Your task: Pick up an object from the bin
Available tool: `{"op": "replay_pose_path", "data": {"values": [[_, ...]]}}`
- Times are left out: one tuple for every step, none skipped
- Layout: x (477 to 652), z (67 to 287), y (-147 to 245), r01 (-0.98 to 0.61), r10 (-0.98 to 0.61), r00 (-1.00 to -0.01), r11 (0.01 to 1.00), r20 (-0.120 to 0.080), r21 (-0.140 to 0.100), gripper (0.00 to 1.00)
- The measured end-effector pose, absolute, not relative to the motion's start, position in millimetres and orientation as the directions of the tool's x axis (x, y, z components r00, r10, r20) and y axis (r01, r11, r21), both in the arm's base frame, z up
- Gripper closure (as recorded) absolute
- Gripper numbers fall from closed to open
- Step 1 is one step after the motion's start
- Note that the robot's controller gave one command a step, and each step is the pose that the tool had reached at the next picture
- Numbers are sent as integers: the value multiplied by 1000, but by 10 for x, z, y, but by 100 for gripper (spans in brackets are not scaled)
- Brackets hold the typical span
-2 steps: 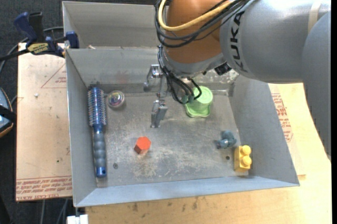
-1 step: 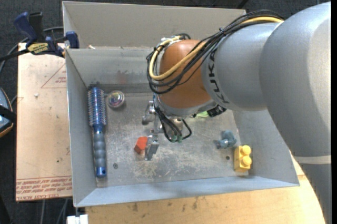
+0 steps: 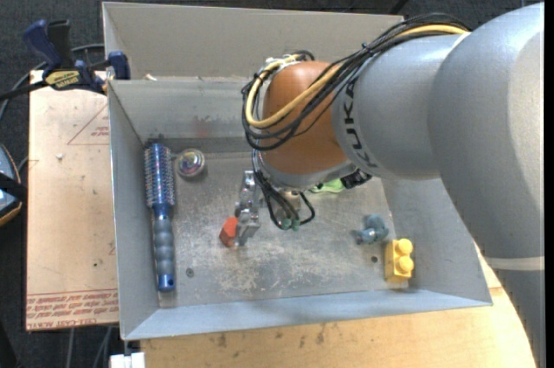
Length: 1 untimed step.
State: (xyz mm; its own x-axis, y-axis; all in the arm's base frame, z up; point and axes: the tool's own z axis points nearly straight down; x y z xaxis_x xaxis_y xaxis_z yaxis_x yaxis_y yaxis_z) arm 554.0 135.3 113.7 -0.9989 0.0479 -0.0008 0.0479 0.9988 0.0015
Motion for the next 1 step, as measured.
{"op": "replay_pose_path", "data": {"values": [[5421, 3177, 1399, -21, -21, -1000, 1000, -12, 3, 100]]}}
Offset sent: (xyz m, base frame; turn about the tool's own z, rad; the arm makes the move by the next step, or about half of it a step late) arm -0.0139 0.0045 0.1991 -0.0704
